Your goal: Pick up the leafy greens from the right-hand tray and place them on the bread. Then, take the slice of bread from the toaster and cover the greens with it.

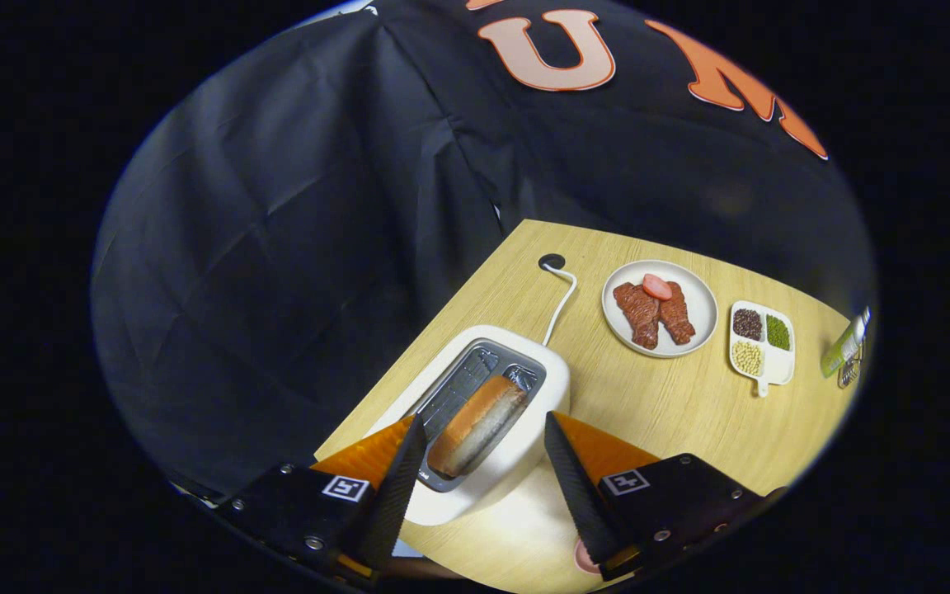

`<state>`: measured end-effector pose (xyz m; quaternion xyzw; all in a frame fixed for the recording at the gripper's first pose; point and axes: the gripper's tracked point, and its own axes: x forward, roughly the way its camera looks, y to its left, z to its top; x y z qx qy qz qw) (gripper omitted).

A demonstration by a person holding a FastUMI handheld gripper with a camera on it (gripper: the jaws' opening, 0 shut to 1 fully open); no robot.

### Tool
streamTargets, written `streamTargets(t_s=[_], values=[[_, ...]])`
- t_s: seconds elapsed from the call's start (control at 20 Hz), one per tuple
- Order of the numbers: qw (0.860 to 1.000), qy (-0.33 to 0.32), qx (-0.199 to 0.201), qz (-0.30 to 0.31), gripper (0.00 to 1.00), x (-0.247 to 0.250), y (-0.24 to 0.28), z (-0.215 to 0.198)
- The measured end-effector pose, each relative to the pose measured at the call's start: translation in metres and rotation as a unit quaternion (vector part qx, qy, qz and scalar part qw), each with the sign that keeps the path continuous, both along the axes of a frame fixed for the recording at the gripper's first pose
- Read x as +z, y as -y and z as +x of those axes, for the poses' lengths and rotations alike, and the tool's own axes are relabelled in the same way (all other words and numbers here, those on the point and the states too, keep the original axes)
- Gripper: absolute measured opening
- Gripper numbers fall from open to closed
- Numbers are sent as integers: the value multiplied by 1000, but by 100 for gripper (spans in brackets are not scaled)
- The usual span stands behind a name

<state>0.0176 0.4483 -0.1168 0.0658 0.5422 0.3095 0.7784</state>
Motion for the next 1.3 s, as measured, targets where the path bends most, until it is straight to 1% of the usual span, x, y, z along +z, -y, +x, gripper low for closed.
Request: streamTargets(t_s=[0.1,0.2,0.25,0.3,0.35,0.5,0.6,0.65,0.75,0.95,1.1,1.2,1.3], values=[[1000,-18,-6,-4,81,-7,-6,1],[999,-37,-6,-12,73,-13,-11,-3],[999,-47,-4,-15,67,-16,-14,-5],[998,-58,-3,-17,63,-19,-17,-7],[998,-64,-3,-20,57,-22,-18,-8],[997,-68,-10,-20,45,-20,-19,-8],[998,-62,-7,-23,36,-19,-15,-8],[998,-57,-11,-25,27,-19,-10,-5],[998,-58,-20,-9,14,-14,-7,-6],[998,-36,-49,29,10,9,15,4],[996,-15,-63,60,10,27,31,7],[993,-8,-73,93,10,41,41,6],[990,-1,-86,111,10,51,58,7]])
